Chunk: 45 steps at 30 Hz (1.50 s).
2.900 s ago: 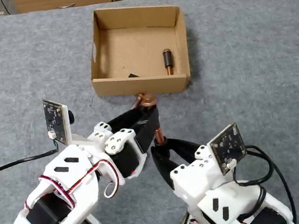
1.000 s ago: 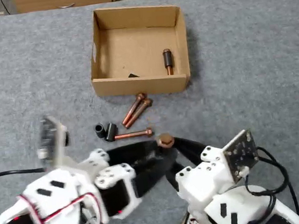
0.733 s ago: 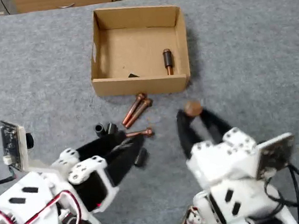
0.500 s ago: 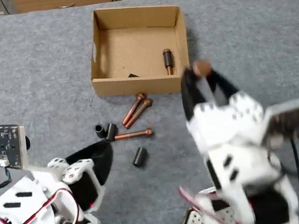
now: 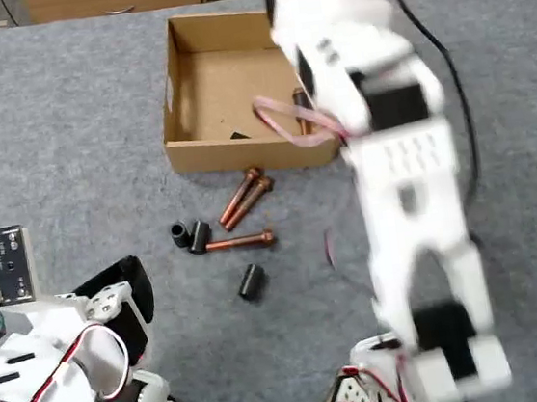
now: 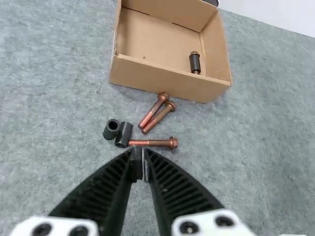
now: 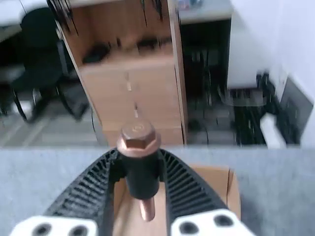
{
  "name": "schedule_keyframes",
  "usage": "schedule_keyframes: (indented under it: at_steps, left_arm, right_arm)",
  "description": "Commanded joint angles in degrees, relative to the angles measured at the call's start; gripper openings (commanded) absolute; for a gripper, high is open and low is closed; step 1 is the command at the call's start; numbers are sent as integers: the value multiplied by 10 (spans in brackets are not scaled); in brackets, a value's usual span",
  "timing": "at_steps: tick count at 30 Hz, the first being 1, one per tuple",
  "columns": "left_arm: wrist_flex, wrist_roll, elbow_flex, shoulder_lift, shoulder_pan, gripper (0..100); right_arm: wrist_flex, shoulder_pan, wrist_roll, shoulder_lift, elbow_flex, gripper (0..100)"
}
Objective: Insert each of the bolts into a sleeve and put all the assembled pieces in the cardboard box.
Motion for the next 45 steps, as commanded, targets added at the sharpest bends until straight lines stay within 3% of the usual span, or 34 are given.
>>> schedule_keyframes:
  at_steps: [1,8,20,23,29,36,45]
  left_arm:
    - [1,-4,-17,2,-9,18]
    - [0,-3,7,2,-10,18]
    - [-4,-3,40,2,-8,18]
    - [-4,-3,40,2,-9,18]
    - [-4,-3,40,2,-6,18]
    - [-1,-3,40,2,-6,18]
    - [0,-2,40,2,-7,18]
  right_arm:
    - [90,12,6,131,-186,2]
    - [248,23,6,346,-402,2]
    - [283,50,24,634,-556,6]
    - [318,40,61,666,-596,70]
    - [368,31,67,676,-709,254]
    - [418,29,65,649,-771,257]
    - [499,29,62,433,-770,257]
